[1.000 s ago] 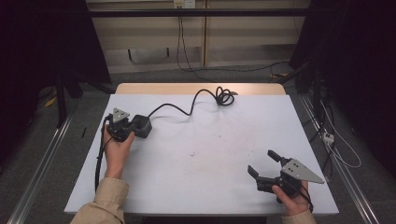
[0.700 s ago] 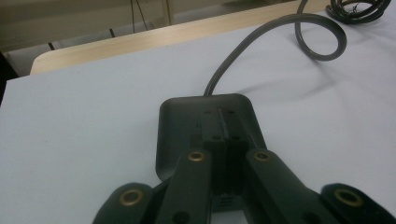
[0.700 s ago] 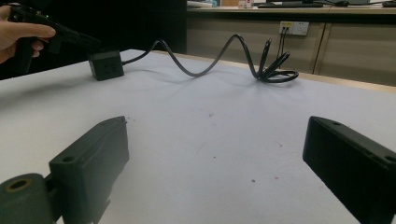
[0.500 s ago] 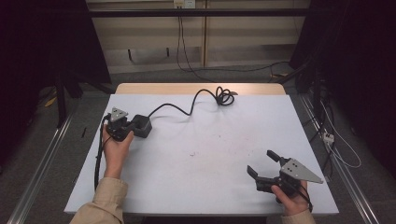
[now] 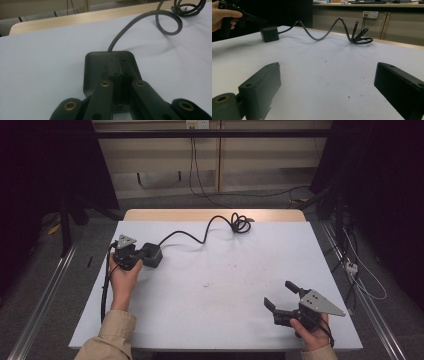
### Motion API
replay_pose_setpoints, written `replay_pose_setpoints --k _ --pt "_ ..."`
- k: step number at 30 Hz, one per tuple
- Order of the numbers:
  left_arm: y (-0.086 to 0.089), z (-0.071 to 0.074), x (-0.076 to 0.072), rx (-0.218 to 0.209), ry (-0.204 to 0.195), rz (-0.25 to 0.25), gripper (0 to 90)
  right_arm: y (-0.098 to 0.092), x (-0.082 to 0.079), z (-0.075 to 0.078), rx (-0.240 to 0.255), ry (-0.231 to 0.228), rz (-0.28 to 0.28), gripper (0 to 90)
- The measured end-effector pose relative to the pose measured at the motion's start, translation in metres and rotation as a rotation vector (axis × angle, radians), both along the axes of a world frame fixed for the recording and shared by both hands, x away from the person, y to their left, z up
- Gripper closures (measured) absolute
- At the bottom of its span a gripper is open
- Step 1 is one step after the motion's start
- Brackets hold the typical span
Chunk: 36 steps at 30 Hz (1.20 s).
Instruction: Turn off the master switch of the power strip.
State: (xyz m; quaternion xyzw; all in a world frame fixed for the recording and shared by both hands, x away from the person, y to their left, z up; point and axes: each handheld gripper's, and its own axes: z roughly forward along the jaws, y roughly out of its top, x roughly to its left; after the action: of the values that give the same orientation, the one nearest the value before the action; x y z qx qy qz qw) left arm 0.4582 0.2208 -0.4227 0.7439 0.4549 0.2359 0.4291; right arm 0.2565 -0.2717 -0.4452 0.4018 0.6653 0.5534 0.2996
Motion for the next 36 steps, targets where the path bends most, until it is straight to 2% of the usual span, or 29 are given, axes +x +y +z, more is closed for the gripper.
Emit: replay_pose_setpoints --k 4,6,8,11,13,18,22,24,25,28,34,36 --pt "0.0 0.0 0.0 -0.002 -0.002 0.003 90.0 0.0 0.0 0.0 -0.002 0.0 0.001 6.7" --pt "0.001 0.001 0.0 -0.013 -0.015 0.003 90.0 0.0 0.0 0.0 -0.001 -0.002 0.001 6.7" --pt "0.0 0.004 0.0 0.004 -0.006 0.002 90.0 0.0 0.0 0.0 -0.001 -0.002 0.0 6.7" --pt "0.001 0.004 -0.001 -0.004 -0.004 0.004 90.0 0.0 0.0 0.0 -0.002 -0.003 0.001 6.7" --pt "0.001 0.005 -0.001 0.009 -0.004 0.004 90.0 0.0 0.0 0.0 -0.003 -0.003 0.001 6.7" --pt "0.002 0.006 -0.003 -0.006 0.0 0.0 89.3 0.0 0.001 0.001 -0.002 -0.005 0.002 6.7" --pt "0.002 0.01 -0.005 -0.035 0.0 -0.002 80.4 0.0 0.001 0.001 -0.002 -0.006 0.004 6.7" --pt "0.003 0.011 -0.006 -0.056 0.002 -0.006 72.7 0.0 0.001 0.001 -0.002 -0.008 0.005 6.7" --pt "0.003 0.013 -0.007 -0.045 -0.002 -0.005 68.3 -0.001 0.001 0.001 -0.001 -0.008 0.004 6.7" --pt "0.003 0.015 -0.01 -0.062 0.006 -0.016 58.1 -0.001 0.001 0.001 0.001 -0.006 0.002 6.7" --pt "0.003 0.022 -0.018 -0.133 -0.002 -0.042 42.2 0.0 0.001 0.002 0.0 -0.01 0.006 6.7" --pt "0.003 0.025 -0.02 -0.143 -0.005 -0.052 38.4 0.0 0.001 0.002 0.003 -0.008 0.004 6.7"
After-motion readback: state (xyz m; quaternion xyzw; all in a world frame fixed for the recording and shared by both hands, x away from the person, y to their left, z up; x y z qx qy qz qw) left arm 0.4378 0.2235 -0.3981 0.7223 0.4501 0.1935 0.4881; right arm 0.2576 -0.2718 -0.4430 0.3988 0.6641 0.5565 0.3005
